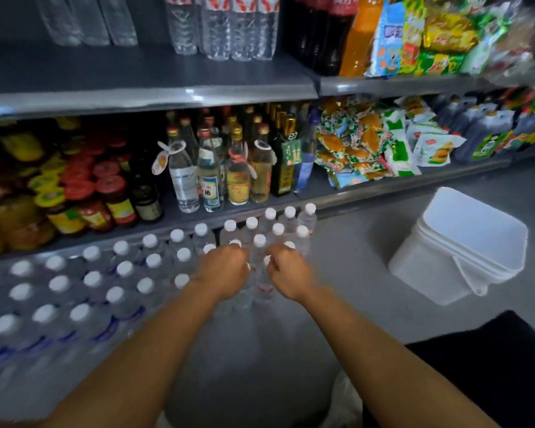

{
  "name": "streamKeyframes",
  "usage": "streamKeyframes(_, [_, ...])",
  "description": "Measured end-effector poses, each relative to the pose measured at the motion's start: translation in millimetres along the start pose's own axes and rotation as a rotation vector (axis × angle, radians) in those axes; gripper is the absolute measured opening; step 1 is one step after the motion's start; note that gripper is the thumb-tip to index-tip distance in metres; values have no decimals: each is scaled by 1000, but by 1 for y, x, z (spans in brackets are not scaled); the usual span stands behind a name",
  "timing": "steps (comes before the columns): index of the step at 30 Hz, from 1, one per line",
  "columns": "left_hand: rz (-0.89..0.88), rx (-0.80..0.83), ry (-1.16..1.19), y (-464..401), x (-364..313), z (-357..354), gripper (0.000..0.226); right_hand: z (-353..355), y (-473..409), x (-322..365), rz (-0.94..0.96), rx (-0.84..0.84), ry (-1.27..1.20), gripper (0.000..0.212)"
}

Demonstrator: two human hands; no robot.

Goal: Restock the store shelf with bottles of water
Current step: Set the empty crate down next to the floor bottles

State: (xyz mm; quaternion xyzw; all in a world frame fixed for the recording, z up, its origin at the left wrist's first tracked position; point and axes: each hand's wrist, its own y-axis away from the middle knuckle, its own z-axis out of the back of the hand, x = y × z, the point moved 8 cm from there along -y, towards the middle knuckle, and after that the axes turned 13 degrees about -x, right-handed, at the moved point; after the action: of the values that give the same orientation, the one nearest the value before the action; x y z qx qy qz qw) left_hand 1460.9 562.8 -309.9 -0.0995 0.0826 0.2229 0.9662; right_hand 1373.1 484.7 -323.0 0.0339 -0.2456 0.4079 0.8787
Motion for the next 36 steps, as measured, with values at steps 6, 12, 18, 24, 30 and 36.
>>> streamKeyframes(6, [89,143,73,49,20,-73,26,-67,39,-16,-101,116,-19,27])
streamKeyframes(12, [180,283,114,66,33,-133,34,-114,60,-51,-248,204,-27,31])
streamKeyframes(18, [209,376,111,63,30,-172,28,-137,55,-78,-323,243,-38,31])
streamKeyframes(24, [229,381,91,58,22,-180,32,-133,41,-83,-280,247,-10,31])
streamKeyframes(30, [231,431,-19,90,14,-178,29,-127,61,-77,-185,325,73,30])
streamKeyframes(36, [133,478,-96,111,6,-177,28,-143,94,-83,-73,433,212,29])
